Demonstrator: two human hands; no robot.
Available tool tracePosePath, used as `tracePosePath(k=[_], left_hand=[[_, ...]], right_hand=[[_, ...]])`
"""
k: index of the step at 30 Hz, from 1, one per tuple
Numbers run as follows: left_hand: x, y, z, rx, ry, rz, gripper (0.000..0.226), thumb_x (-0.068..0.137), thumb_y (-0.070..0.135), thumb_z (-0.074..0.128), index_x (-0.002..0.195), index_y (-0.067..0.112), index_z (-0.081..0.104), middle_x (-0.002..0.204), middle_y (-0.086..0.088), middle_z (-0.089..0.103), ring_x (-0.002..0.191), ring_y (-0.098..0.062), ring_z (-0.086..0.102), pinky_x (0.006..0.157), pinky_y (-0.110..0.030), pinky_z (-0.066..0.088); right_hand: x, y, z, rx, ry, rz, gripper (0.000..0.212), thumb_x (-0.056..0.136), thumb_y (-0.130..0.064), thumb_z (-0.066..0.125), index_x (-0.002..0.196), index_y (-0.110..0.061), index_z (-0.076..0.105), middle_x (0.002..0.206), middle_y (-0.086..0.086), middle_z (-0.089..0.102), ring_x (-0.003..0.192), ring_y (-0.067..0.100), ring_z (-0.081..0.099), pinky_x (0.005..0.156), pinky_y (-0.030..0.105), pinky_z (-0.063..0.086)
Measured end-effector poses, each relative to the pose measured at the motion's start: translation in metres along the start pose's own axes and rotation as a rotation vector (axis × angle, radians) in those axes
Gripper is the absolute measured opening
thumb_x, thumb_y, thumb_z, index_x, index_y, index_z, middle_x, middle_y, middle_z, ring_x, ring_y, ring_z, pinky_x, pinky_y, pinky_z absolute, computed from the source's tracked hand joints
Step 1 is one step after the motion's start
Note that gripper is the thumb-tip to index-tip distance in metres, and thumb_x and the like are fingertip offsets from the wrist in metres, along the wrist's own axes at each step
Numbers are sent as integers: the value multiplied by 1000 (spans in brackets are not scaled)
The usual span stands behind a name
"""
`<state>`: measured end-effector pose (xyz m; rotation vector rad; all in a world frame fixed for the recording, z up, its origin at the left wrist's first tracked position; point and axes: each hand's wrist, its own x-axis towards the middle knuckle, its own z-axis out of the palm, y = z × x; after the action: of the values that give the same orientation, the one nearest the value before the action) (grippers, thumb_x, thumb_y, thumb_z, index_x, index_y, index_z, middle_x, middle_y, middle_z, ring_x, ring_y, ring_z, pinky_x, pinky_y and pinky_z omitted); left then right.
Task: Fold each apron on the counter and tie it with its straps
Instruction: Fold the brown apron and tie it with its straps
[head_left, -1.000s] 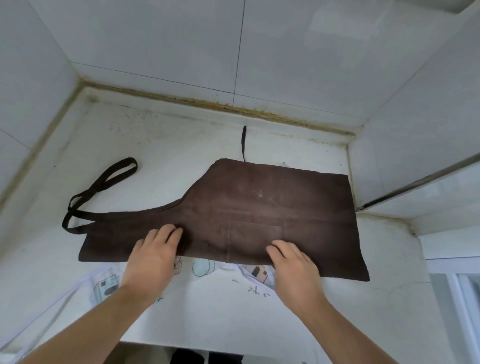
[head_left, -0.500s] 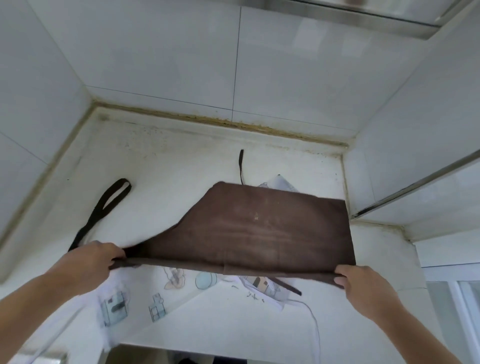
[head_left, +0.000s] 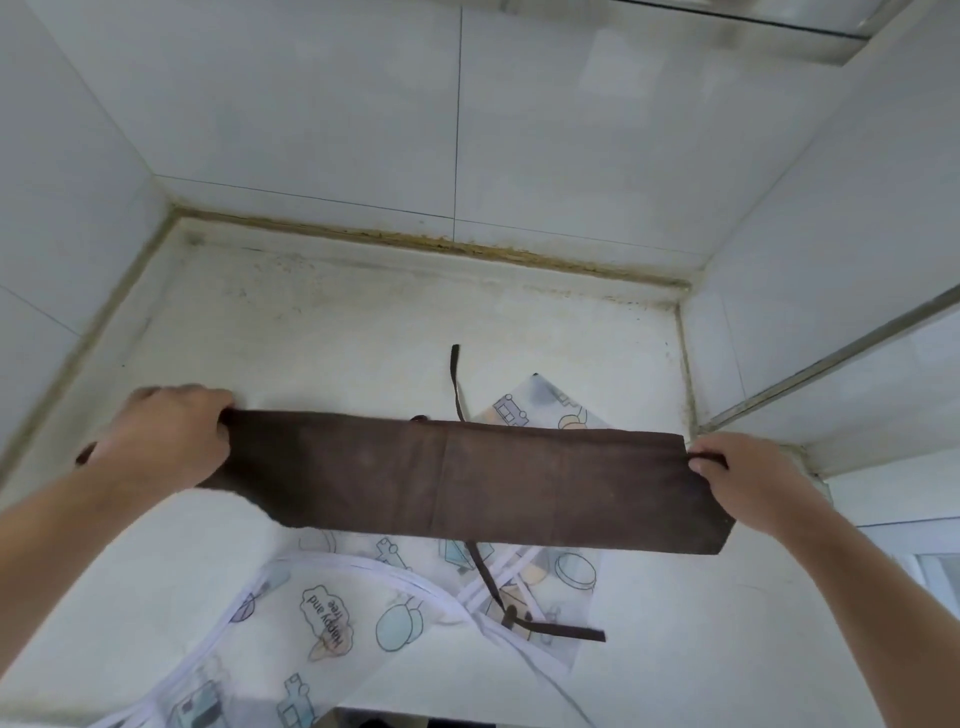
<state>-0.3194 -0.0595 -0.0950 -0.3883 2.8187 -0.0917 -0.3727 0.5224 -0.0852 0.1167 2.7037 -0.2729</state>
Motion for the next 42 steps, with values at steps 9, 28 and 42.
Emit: tracePosePath(k=[9,28,42], left_hand=[[-44,113,59,-377,199,402,47,85,4,73,131,9,66,141,-12,53,124,-37,57,108,-49,50],[-26,181,69,-237,-202,301,136,78,49,85,163,30,-20,171,2,-19,160,-25,-18,128,-61,4],[-26,178,80,-323,-179,311,140,72,50,88,163,20,-13,170,2,-1,160,-20,-5,130,-56,10]], right_hand=[[-24,-56,104,24,357,-315,44,98,-21,56,141,-10,56,139,13,54,127,35,52,110,44,44],[30,-203,91,69,-20,-388,54,97,-36,59,143,-10,46,141,9,52,135,29,43,119,41,35],[59,-256,82,173,-335,-193,27,86,-34,66,72,-15,54,74,3,62,74,26,64,57,30,40]])
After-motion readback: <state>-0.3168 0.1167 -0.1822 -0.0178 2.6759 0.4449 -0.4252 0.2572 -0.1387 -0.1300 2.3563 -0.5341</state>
